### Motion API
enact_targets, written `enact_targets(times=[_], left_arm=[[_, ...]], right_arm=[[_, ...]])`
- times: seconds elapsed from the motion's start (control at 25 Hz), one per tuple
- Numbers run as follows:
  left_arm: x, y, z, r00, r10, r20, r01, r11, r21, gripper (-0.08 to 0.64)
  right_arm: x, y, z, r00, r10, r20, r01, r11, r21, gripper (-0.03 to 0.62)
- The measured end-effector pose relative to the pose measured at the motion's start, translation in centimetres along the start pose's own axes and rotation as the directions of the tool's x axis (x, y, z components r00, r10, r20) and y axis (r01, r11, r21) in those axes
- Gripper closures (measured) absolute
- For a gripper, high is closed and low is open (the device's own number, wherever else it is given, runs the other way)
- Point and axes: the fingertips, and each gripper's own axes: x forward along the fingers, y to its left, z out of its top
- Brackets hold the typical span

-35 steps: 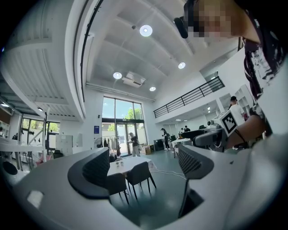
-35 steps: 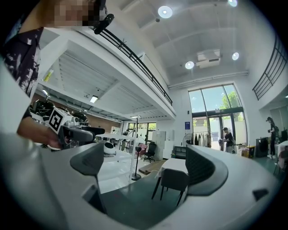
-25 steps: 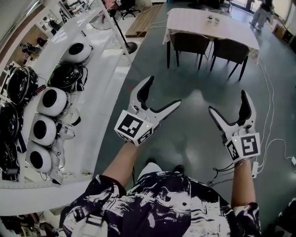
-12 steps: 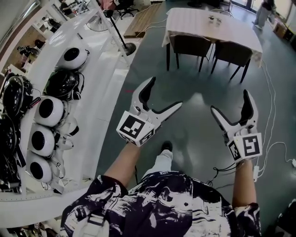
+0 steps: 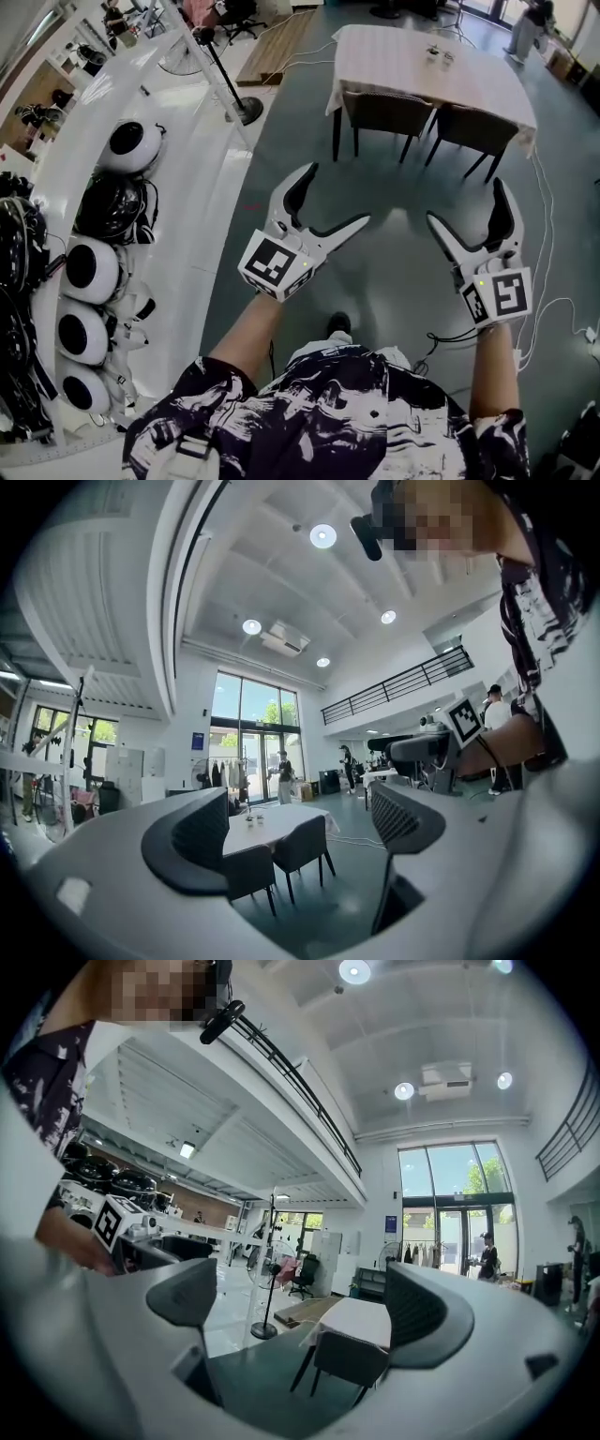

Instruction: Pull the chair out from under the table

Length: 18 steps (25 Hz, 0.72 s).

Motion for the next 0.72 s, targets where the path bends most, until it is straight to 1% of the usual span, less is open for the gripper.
enact_targets(times=[0.24, 0.36, 0.52, 0.72], left_arm=[[3.7, 3.9, 0.1, 1.000, -0.019, 0.008, 0.019, 1.000, 0.003, 0.106], [6.1, 5.3, 0.2, 1.000, -0.019, 0.001, 0.019, 1.000, 0.012, 0.106], [10.7, 6.9, 0.0, 1.000, -0.008, -0.018, 0.009, 1.000, 0.030, 0.106], [17.8, 9.4, -1.1, 0.999, 0.026, -0.044, -0.023, 0.997, 0.070, 0.106]], right_arm=[[4.3, -2.5, -0.6, 1.000, -0.005, -0.018, 0.005, 1.000, -0.010, 0.083], [6.6, -4.4, -0.9, 1.000, 0.011, -0.013, -0.011, 1.000, -0.013, 0.082], [9.4, -8.5, -1.9, 1.000, 0.029, 0.008, -0.029, 1.000, -0.003, 0.083], [13.4, -14.7, -4.1, 0.997, 0.069, 0.042, -0.069, 0.998, -0.005, 0.083]])
